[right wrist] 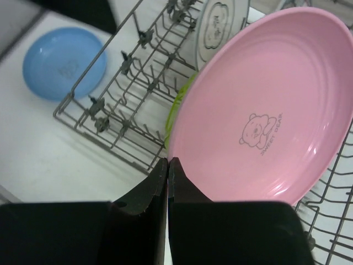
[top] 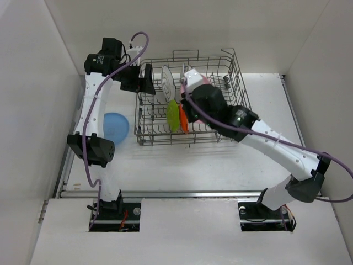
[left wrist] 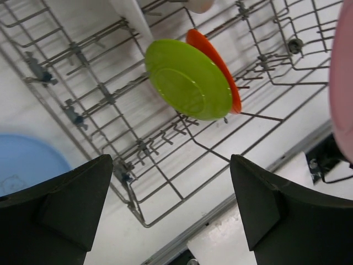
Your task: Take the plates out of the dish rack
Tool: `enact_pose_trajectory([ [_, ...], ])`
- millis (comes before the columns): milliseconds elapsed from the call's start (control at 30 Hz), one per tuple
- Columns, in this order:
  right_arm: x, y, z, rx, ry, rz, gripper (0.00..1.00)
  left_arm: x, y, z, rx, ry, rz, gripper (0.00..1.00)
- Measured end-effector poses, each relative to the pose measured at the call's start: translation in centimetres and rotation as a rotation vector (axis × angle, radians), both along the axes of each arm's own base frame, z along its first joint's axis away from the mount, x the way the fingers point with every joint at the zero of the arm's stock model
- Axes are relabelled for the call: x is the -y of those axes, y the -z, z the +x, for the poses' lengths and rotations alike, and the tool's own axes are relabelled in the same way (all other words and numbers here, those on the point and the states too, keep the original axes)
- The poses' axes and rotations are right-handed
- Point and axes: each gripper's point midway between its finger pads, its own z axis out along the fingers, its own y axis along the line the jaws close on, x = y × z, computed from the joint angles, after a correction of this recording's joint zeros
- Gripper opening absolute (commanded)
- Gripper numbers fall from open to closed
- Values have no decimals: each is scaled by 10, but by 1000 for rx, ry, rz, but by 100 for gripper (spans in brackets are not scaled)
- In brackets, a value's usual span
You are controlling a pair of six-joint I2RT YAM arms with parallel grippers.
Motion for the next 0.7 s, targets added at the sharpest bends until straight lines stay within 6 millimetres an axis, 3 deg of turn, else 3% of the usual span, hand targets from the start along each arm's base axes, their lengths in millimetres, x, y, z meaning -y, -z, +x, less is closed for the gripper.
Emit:
enact_pose_trajectory([
  [167,-28,20,-32,98,-51,-184,0,15,-2,-11,-28,57,-52,86],
  [467,-54,74,-39,144,-67,-430,0,37,14,-32,-129,144,-109,86],
  [700,-70,95,-51,140,-111,-488,0,48,28,-44,-179,190,-103,86],
])
